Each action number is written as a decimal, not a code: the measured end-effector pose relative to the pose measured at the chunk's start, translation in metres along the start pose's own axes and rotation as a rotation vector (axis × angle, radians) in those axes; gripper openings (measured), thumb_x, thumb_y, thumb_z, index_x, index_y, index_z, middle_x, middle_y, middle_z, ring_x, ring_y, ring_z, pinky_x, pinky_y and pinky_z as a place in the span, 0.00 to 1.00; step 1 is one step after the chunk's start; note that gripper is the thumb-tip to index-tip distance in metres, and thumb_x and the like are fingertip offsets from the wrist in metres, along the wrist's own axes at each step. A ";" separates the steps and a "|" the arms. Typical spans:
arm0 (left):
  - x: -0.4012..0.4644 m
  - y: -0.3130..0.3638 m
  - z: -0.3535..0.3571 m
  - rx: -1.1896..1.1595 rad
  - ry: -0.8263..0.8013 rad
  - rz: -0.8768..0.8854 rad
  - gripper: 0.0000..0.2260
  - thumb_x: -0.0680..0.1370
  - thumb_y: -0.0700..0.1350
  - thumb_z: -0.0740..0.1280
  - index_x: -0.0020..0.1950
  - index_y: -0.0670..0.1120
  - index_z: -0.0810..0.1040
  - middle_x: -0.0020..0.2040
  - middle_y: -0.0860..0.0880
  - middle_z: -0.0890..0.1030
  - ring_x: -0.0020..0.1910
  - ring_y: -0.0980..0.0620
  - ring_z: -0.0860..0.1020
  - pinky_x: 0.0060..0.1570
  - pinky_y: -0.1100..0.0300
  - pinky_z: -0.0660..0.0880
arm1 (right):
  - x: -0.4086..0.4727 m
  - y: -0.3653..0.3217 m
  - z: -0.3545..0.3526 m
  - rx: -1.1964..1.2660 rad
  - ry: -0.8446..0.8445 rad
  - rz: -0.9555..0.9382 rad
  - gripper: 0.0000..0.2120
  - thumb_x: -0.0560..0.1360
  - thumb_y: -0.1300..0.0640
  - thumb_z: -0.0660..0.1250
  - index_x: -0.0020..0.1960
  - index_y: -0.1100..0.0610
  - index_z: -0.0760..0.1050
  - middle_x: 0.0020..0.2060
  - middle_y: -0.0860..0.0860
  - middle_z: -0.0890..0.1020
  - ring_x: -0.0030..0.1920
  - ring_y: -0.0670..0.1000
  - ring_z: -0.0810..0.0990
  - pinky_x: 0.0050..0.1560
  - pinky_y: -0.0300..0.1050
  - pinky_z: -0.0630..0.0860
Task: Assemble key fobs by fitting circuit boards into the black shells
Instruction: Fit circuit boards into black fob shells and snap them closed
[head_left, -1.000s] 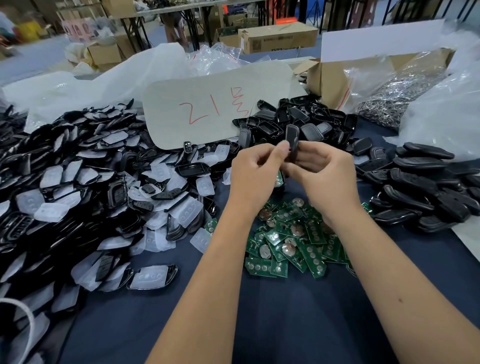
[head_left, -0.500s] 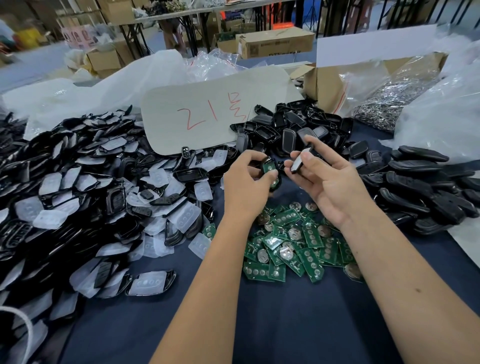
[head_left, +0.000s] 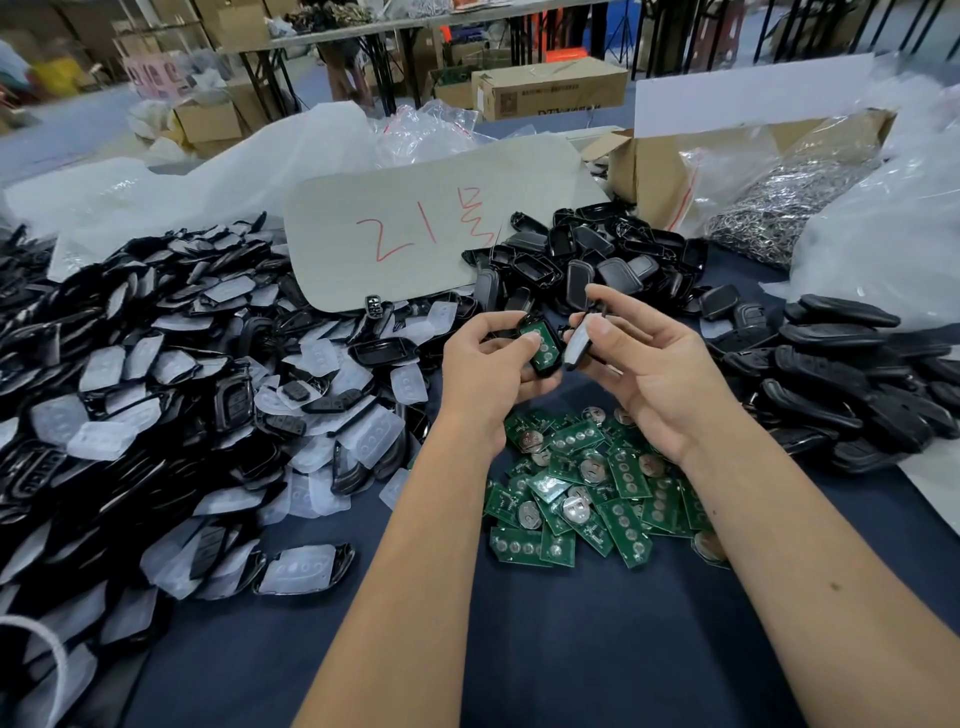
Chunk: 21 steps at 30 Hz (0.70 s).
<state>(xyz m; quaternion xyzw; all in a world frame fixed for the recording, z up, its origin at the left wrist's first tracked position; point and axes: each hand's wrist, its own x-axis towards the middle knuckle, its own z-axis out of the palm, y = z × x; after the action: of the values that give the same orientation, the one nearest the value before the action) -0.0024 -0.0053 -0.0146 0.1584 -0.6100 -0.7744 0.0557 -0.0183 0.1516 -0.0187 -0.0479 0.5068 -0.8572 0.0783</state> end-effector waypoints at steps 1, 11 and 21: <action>0.000 0.000 0.000 0.001 0.002 -0.002 0.09 0.80 0.34 0.71 0.58 0.44 0.80 0.49 0.38 0.79 0.37 0.48 0.81 0.36 0.58 0.83 | 0.000 0.000 0.000 -0.009 -0.001 0.000 0.22 0.69 0.59 0.75 0.63 0.55 0.82 0.56 0.60 0.82 0.51 0.50 0.85 0.53 0.46 0.84; 0.002 -0.005 0.000 0.018 0.034 0.036 0.09 0.80 0.36 0.73 0.57 0.46 0.81 0.43 0.43 0.76 0.30 0.57 0.76 0.35 0.59 0.82 | 0.002 0.003 -0.002 -0.071 0.016 0.007 0.23 0.67 0.60 0.76 0.63 0.56 0.83 0.45 0.51 0.86 0.49 0.50 0.85 0.61 0.52 0.82; 0.004 -0.006 -0.001 0.013 0.039 0.046 0.08 0.79 0.35 0.73 0.56 0.46 0.81 0.44 0.41 0.78 0.29 0.57 0.79 0.36 0.59 0.83 | 0.003 0.003 -0.004 -0.070 0.053 -0.014 0.26 0.66 0.60 0.76 0.64 0.58 0.82 0.52 0.59 0.84 0.51 0.52 0.85 0.57 0.49 0.84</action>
<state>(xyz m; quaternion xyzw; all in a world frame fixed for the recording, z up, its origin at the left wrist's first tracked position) -0.0050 -0.0053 -0.0215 0.1599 -0.6175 -0.7655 0.0845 -0.0215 0.1531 -0.0235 -0.0315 0.5381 -0.8404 0.0570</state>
